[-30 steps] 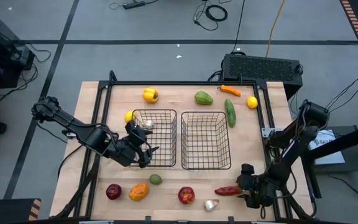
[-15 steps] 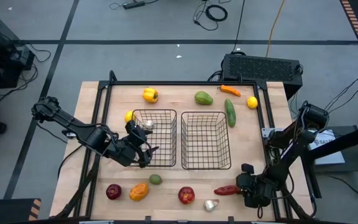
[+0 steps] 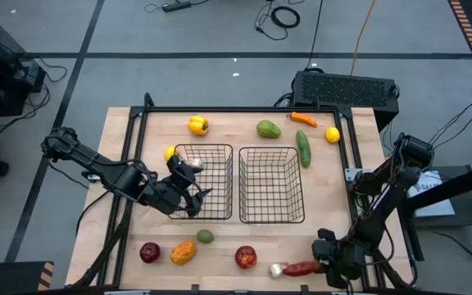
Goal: Sort produce into baskets
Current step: Put the red chili pepper into the left black wire basket
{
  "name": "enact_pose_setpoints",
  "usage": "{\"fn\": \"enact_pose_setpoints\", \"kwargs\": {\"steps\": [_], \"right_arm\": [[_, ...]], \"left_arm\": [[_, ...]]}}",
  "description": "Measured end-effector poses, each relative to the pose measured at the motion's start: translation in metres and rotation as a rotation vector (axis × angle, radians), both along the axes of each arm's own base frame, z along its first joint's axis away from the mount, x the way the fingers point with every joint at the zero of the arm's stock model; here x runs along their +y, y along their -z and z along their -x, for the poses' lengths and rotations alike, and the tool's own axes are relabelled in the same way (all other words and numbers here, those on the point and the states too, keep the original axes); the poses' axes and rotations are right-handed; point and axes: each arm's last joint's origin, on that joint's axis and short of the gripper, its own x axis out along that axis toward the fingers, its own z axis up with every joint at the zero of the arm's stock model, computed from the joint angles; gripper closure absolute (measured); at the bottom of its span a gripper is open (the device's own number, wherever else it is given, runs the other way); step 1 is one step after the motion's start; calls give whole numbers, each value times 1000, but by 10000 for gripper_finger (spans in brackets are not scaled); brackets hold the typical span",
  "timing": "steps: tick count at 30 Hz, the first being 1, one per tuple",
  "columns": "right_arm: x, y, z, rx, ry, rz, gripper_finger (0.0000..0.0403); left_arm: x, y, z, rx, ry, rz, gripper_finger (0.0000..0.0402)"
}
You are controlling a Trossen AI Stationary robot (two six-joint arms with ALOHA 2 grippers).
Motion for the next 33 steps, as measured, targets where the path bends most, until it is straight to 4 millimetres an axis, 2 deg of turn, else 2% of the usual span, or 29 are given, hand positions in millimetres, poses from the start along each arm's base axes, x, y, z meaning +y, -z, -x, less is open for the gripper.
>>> {"fn": "enact_pose_setpoints", "kwargs": {"steps": [5,9,17,22,27,33], "right_arm": [[3,-33,-6,-94,9,-45,257],[-8,-56,-20,-195,57,33,257],[-52,-101,-65,-343,106,318,257],[-85,-128,-88,-387,170,539,257],[-112,-139,-103,-408,207,745,257],[-134,-135,-116,-363,233,816,257]], "left_arm": [[1,-7,-7,-59,39,-23,71],[0,-13,-11,-109,67,-42,71],[-4,-23,-16,-180,138,-105,71],[-8,-22,-23,-193,193,-123,71],[-9,-21,-26,-184,218,-160,71],[-9,-16,-33,-172,214,-180,43]]}}
